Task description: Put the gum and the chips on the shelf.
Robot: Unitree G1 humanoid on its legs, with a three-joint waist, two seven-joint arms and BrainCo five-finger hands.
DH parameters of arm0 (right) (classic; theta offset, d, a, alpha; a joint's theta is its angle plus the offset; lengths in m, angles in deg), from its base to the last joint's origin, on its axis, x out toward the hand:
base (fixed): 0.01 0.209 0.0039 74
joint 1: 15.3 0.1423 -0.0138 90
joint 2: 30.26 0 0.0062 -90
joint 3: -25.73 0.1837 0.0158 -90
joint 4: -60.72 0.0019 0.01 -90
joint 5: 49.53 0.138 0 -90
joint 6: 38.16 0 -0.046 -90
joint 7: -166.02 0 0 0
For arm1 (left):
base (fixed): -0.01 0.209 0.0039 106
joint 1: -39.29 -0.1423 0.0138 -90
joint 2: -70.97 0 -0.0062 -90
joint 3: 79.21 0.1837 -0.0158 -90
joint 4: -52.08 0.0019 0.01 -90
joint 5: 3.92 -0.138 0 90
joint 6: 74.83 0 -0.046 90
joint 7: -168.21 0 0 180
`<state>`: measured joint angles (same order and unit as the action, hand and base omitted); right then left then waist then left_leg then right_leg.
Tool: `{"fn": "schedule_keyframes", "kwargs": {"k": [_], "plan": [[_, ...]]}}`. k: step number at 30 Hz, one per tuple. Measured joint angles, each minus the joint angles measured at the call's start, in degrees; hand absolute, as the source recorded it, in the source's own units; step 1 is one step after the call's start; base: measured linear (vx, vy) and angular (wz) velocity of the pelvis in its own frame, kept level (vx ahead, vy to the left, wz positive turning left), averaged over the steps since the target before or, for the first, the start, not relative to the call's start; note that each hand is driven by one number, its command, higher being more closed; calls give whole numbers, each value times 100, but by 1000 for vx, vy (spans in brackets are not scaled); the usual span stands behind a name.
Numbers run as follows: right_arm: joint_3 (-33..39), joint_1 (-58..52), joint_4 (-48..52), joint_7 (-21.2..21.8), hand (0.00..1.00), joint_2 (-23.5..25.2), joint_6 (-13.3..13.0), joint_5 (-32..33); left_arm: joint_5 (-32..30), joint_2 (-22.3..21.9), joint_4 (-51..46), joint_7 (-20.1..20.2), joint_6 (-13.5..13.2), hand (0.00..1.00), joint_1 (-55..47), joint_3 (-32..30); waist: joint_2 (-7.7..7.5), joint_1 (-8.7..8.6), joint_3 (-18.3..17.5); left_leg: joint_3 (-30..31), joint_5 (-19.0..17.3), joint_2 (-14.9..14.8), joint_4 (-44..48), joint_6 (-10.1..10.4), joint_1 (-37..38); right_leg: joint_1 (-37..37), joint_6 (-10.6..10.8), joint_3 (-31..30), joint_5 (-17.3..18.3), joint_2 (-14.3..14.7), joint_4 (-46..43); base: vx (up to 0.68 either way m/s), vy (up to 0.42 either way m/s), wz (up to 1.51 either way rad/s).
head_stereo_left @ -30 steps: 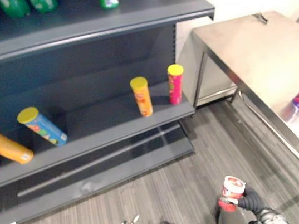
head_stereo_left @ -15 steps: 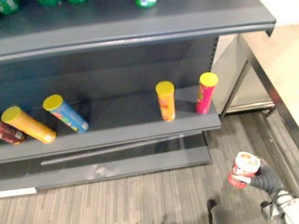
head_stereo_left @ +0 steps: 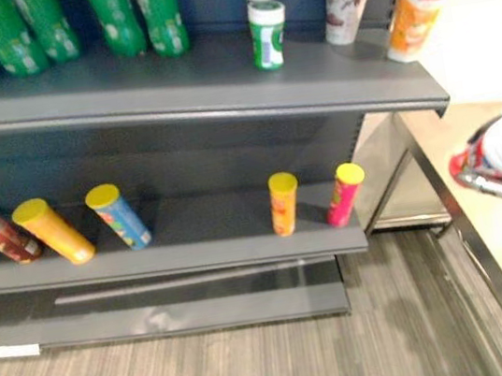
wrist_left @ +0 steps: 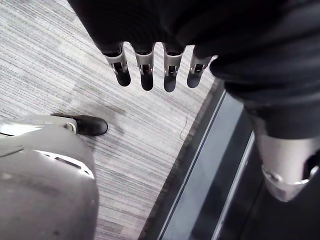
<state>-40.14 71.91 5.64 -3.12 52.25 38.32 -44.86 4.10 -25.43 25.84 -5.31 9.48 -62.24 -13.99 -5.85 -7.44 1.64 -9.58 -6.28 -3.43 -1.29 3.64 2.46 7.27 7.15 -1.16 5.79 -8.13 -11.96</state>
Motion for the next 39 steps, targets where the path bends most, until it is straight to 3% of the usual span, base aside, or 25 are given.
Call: {"fn": "schedule_keyframes", "kwargs": {"k": [5, 7, 12, 16, 21, 24, 34, 39], "plan": [[-333, 1346, -97, -4, 100, -873, -154, 97, -36, -11, -1, 5, 13, 0, -43, -148, 10, 2, -61, 67, 205, -6, -331, 20, 175, -62, 0, -49, 0, 37, 33, 42, -18, 8], [-802, 2345, -613, -90, 100, -1378, -269, 99, -35, -39, -6, 16, 14, 0, -116, -145, 19, 11, -177, 57, 246, -7, -417, 24, 201, -71, -1, -82, -1, 51, 90, 10, -24, -4], [-1954, 4013, -1917, -291, 100, -1993, -267, 101, -27, -58, -13, 15, 19, 0, -139, -70, 39, 184, -264, 42, 273, -40, -447, 44, 191, -99, -77, -167, -58, 103, 210, -4, -32, -2], [-2981, 4757, -2866, -326, 100, -1981, -59, 214, -17, -58, -14, 16, 86, 0, -156, 208, 150, 386, -327, 78, 320, -112, -443, 70, 171, -167, -145, -168, -197, 170, 361, -7, -35, 3], [-3578, 4943, -3429, -187, 100, -1594, 208, 210, 62, -68, -40, 51, 92, 0, -153, 386, 186, 599, -348, 173, 413, -212, -449, 149, 77, -184, -200, -84, -243, 256, 475, -26, -59, 8], [-3811, 5079, -3762, -129, 100, -1451, 318, 211, 71, -94, -42, 67, 96, 0, -128, 427, 239, 615, -364, 268, 482, -264, -456, 177, 35, -180, -228, 2, -262, 290, 506, -27, -56, 17], [-4072, 5596, -5353, 127, 100, -1094, 622, 203, 78, -114, -38, 82, 135, 0, -109, 426, 336, 743, -362, 394, 631, -498, -458, 321, -86, -205, -374, 149, -385, 502, 611, -47, -58, 5], [-4038, 6103, -6441, 97, 100, -881, 926, 200, 83, -115, -33, 82, 136, 0, -105, 492, 382, 782, -344, 399, 698, -605, -458, 392, -144, -193, -427, 226, -477, 600, 726, -25, -44, 2]]}}
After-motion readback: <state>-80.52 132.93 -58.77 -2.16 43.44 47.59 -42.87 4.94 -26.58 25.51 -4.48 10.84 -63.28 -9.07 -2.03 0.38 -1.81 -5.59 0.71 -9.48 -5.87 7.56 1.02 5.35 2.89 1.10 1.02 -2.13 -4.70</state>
